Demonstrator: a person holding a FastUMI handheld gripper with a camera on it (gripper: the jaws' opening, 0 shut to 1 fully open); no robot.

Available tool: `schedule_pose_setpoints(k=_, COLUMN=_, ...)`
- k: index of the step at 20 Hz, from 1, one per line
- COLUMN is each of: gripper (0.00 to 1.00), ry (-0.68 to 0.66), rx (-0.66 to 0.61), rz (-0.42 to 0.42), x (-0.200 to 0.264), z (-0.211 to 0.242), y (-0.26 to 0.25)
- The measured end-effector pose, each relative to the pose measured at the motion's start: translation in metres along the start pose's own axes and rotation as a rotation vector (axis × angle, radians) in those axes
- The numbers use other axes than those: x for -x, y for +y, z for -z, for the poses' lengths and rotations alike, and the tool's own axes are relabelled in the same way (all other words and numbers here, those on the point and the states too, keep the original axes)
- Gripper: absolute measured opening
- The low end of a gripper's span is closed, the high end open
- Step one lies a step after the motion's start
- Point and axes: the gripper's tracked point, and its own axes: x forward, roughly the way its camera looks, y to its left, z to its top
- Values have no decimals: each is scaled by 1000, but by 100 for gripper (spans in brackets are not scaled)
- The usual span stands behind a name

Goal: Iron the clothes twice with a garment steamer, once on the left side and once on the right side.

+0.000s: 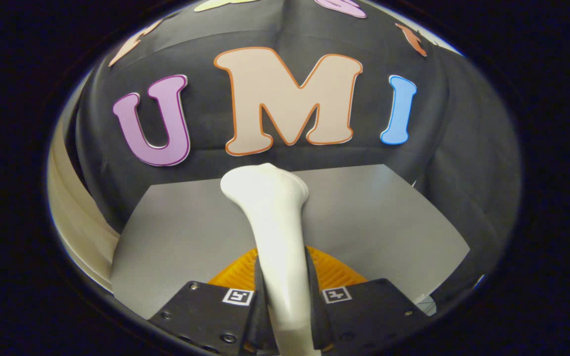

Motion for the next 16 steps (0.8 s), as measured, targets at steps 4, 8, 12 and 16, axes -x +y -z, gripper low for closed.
schedule_pose_setpoints(k=4, gripper=35, ry=-77, rx=-39, rz=10, x=30, z=1, y=7)
schedule_pose_setpoints(k=8, gripper=35, ry=-206, rx=-16, rz=23, x=77, z=2, y=36)
schedule_pose_setpoints(k=12, gripper=34, ry=-318, rx=30, rz=35, x=158, z=0, y=83)
schedule_pose_setpoints(k=16, gripper=34, ry=-374, rx=46, rz=23, x=241, z=8, y=137)
